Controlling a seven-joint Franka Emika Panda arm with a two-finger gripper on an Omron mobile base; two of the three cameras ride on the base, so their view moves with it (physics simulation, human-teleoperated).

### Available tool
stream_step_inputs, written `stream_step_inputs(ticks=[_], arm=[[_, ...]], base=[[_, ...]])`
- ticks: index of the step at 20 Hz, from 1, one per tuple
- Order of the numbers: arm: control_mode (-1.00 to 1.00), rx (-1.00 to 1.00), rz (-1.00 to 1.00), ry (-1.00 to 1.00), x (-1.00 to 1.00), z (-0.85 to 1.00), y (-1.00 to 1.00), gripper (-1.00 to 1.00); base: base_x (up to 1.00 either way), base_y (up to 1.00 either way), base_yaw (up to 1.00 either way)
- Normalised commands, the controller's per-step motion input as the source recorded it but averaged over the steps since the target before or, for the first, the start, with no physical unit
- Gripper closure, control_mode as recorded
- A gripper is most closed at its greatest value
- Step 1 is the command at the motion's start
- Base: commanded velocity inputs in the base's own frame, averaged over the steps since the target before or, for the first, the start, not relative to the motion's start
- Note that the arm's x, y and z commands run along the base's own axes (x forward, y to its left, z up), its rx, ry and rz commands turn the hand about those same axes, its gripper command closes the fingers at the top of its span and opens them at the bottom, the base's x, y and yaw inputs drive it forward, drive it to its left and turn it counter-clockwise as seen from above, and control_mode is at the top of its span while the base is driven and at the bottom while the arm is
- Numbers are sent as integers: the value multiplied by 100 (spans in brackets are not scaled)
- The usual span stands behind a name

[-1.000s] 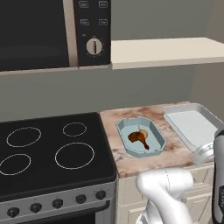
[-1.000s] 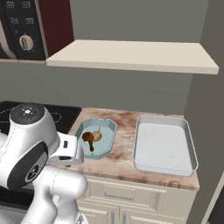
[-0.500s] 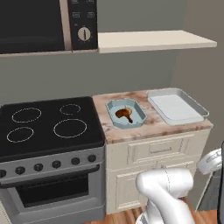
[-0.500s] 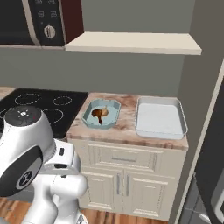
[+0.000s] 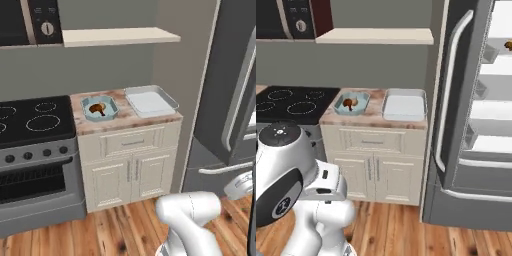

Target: Place one onion and one chicken drumstick in each tupperware on the nearby counter, to pack two identical lunches.

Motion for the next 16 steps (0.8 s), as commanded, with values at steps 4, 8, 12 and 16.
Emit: stream_step_inputs(ticks=[4,8,12,16], arm=[[100,0,0,0,0,0,0,-100],[100,0,0,0,0,0,0,-100],[100,0,0,0,0,0,0,-100],[100,0,0,0,0,0,0,-100]], base=[[-79,-100,-18],[-2,-100,-10],[52,-85,-1],[85,-73,0]])
